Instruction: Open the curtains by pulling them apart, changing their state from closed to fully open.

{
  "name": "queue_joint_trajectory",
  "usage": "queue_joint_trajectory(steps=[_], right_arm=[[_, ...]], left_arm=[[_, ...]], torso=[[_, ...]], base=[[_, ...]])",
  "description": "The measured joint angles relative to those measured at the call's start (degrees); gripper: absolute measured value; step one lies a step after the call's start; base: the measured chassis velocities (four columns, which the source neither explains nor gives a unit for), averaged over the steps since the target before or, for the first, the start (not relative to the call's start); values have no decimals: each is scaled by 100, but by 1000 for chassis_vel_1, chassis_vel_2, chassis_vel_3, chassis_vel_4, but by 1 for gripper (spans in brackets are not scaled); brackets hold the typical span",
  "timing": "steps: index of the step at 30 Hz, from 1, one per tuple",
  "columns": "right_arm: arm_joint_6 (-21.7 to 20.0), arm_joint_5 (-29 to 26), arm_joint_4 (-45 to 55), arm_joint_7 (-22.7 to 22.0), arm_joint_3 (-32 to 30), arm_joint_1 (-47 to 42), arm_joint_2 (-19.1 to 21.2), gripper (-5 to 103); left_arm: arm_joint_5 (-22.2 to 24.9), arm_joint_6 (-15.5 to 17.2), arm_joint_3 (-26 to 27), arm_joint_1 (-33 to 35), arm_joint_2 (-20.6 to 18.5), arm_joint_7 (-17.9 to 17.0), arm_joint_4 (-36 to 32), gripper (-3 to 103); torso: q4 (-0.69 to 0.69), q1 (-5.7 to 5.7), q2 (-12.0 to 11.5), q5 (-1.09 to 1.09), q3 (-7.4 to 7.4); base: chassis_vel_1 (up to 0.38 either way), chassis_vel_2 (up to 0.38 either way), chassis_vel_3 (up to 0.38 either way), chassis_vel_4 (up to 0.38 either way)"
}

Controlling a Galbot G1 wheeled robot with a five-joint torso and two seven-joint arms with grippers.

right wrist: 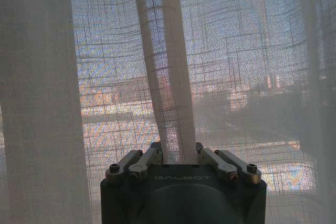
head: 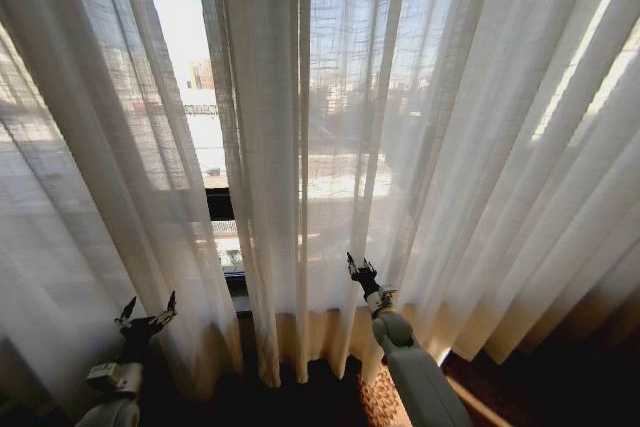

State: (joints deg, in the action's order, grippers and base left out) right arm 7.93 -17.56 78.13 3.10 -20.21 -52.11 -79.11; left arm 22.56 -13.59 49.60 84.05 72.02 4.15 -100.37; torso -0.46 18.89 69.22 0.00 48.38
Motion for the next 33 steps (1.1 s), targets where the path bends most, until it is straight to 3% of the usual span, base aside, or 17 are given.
queue_joint_trajectory(steps=[1,5,7,9,17,33], right_arm=[[0,0,0,0,0,0,0,30],[150,-140,1,210,-82,-36,-23,8],[167,-139,0,266,-109,-47,-24,8],[191,-84,18,389,-180,-106,-13,1],[212,-91,19,573,-249,-187,45,0],[146,-227,18,520,-410,-238,125,0]], left_arm=[[0,0,0,0,0,0,0,100],[0,0,0,0,0,0,0,100],[0,0,0,0,0,0,0,100],[0,0,0,0,0,0,0,100],[0,0,0,0,0,0,0,100],[0,0,0,0,-1,-1,0,100]], torso=[[0,0,0,0,0],[1,0,0,0,0],[1,0,0,0,0],[0,0,0,0,0],[0,0,0,0,0],[1,0,1,-1,0]], base=[[0,0,0,0],[0,0,0,0],[0,0,0,0],[0,0,0,0],[0,0,0,0],[-60,-70,70,62]])
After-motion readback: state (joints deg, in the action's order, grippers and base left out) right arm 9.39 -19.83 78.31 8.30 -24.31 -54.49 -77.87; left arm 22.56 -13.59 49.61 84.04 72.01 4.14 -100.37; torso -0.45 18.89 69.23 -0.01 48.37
